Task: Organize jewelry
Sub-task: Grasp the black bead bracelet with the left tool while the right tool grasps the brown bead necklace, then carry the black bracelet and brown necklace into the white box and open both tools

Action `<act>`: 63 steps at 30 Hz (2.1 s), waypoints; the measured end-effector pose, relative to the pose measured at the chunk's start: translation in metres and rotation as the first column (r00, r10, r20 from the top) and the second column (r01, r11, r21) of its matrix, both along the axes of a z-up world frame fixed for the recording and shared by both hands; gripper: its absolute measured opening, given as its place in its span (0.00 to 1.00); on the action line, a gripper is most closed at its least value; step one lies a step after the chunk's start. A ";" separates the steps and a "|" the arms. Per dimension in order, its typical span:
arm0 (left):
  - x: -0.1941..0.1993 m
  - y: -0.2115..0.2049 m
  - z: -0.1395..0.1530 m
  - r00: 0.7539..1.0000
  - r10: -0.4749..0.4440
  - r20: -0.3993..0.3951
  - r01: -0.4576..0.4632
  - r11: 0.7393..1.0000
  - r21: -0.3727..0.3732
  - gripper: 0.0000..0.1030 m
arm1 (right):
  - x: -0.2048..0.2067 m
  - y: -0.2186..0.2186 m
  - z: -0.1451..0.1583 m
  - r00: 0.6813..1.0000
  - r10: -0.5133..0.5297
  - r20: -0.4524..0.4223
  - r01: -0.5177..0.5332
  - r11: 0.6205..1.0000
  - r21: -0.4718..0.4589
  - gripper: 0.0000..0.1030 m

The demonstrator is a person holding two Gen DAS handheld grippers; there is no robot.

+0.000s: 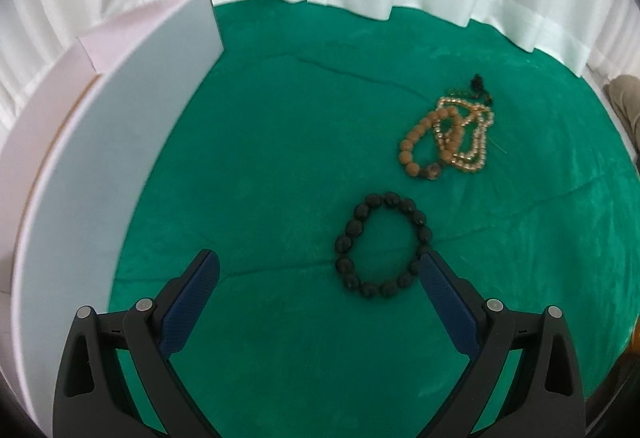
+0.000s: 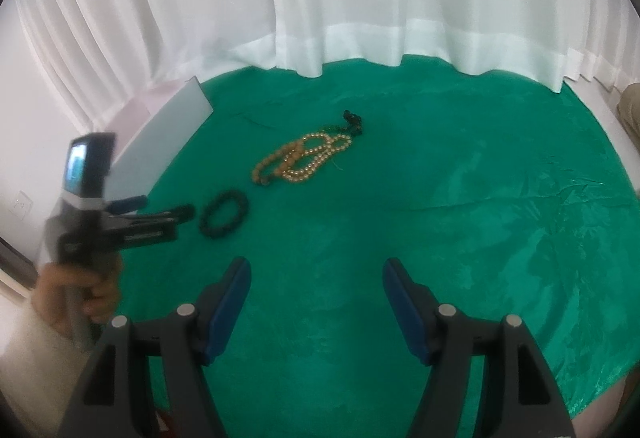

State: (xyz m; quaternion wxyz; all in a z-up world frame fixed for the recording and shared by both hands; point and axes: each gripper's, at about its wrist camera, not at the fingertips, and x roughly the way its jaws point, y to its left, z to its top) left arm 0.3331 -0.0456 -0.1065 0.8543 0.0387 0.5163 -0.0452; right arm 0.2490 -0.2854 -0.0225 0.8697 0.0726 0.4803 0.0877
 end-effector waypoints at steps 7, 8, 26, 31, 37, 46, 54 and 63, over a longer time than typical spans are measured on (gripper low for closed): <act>0.014 -0.012 -0.037 0.999 0.002 -0.040 0.001 0.996 0.084 0.79 | 0.084 -0.004 -0.013 0.999 0.008 -0.045 -0.001 0.990 0.144 0.68; 0.015 -0.011 -0.040 0.999 0.004 -0.044 -0.001 0.997 0.082 0.79 | 0.098 -0.003 -0.019 0.998 0.008 -0.062 0.003 0.985 0.175 0.68; 0.011 0.015 -0.022 0.999 0.040 -0.016 -0.042 0.988 -0.149 0.10 | 0.206 0.073 -0.127 0.983 -0.002 -0.182 0.005 1.000 0.019 0.11; -0.003 0.034 0.013 0.998 0.063 0.012 -0.059 0.969 -0.239 0.10 | 0.181 0.070 -0.086 0.996 0.037 -0.082 -0.033 0.998 0.054 0.11; -0.032 0.055 0.058 0.995 0.096 0.028 -0.086 0.965 -0.246 0.10 | 0.147 0.077 -0.027 0.992 0.128 -0.001 -0.128 0.991 0.035 0.11; -0.088 0.122 0.135 0.979 0.167 0.117 -0.132 0.956 -0.264 0.10 | 0.104 0.116 0.041 0.963 0.253 0.094 -0.260 0.963 0.076 0.11; -0.102 0.214 0.198 0.933 0.291 0.209 -0.242 0.942 -0.231 0.10 | 0.098 0.230 0.097 0.887 0.430 0.171 -0.454 0.879 0.148 0.11; -0.067 0.297 0.168 0.881 0.430 0.196 -0.406 0.901 -0.153 0.10 | 0.123 0.368 0.088 0.805 0.569 0.168 -0.588 0.802 0.106 0.11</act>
